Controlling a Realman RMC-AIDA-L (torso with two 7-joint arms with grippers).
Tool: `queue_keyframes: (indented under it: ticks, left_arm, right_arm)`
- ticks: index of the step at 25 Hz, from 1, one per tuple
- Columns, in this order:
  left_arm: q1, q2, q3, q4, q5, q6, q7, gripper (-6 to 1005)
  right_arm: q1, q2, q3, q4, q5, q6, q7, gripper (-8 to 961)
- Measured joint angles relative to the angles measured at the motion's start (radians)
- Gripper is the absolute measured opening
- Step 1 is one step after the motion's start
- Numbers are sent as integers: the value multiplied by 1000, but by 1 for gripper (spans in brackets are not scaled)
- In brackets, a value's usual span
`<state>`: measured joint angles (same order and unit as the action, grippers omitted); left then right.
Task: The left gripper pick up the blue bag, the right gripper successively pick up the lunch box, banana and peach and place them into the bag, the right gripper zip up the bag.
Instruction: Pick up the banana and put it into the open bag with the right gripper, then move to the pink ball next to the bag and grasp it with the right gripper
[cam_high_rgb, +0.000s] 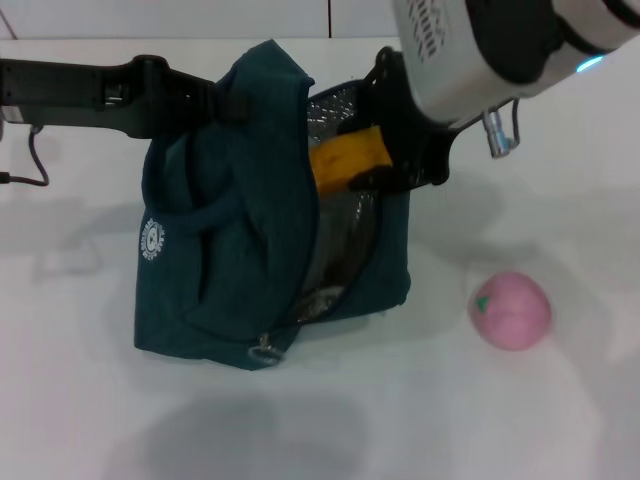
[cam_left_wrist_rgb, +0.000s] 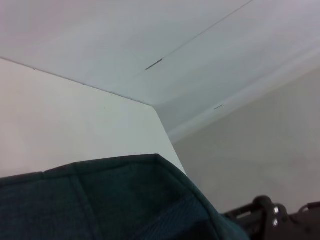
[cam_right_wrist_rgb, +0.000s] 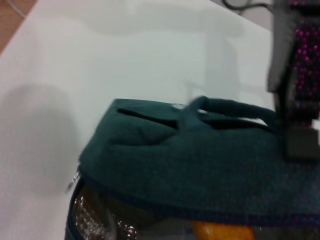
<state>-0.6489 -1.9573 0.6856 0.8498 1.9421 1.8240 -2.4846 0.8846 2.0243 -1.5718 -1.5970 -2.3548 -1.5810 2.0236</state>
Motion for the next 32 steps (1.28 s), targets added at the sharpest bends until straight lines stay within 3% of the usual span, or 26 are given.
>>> queue_keyframes:
  ticks: [12,14,17,23,28,32]
  left_arm:
    - [2,0,0,0,0,0,4,38]
    - [2,0,0,0,0,0,4,38]
    - [3,0,0,0,0,-1,2,38]
    - [6,1,0,0,-1,-3,0,38]
    - [5,2,0,-1,-2,-3,-1,38]
    - [2,2,0,-2,-2,-2,-2,38]
  right_arm:
    - [-29,0,-30,-56,16,22,-23,457]
    - [-34,-1,-18,-61,17,24,-23,536]
    - [-54,-1,28,-80,18,16,-17,655]
    - [-170,-1,249,-102,68,-51,42,819]
    - [-213,-8,411,14,67,-161,108,810]
    - [-194,-11,422,118,-15,-192,146,811]
